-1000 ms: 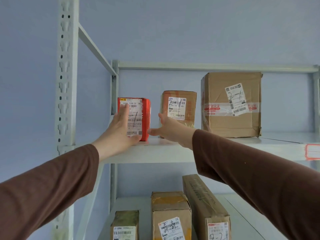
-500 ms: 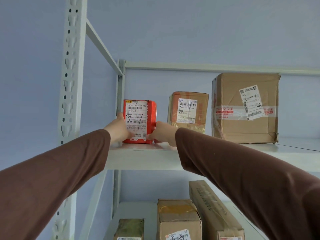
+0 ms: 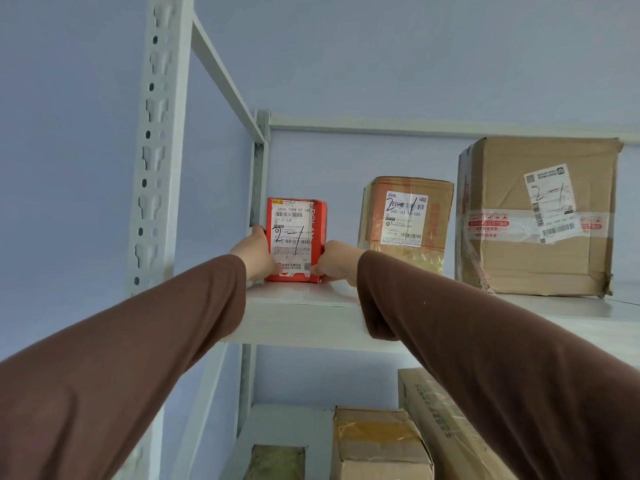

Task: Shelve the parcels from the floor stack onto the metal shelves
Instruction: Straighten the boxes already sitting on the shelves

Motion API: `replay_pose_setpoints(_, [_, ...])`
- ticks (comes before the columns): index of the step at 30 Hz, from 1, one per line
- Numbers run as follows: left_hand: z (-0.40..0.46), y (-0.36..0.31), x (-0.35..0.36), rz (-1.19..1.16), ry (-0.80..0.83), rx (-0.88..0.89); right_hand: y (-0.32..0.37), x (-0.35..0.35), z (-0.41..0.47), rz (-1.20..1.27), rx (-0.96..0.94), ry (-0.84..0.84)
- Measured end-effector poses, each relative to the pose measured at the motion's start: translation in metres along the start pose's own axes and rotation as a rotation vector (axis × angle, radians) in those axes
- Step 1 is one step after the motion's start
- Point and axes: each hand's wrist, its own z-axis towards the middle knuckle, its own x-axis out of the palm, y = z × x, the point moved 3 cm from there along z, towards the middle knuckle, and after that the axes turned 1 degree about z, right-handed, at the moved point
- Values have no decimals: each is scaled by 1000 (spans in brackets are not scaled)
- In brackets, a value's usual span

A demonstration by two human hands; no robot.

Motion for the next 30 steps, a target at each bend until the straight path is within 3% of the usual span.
replay_pose_setpoints(10, [-36,-8,-12,-124,-8,-54,8,-7,-45,178,17,21])
replay_pose_setpoints(16, [-121,-36,-31,-61,-66,304,21,-12,-134,-57,-318,-151])
replay_pose_setpoints(20, [-172,-28,-27,-64,-174,434,-1,8,-177,-146,-467,-278])
replay_pose_setpoints(25, [-226,11,6,13,-211,459,-35,43,-240,74,-602,-329])
replay_pose_setpoints(30, [-268,58,53,21,-253,491,-84,101,-263,207,-517,-257])
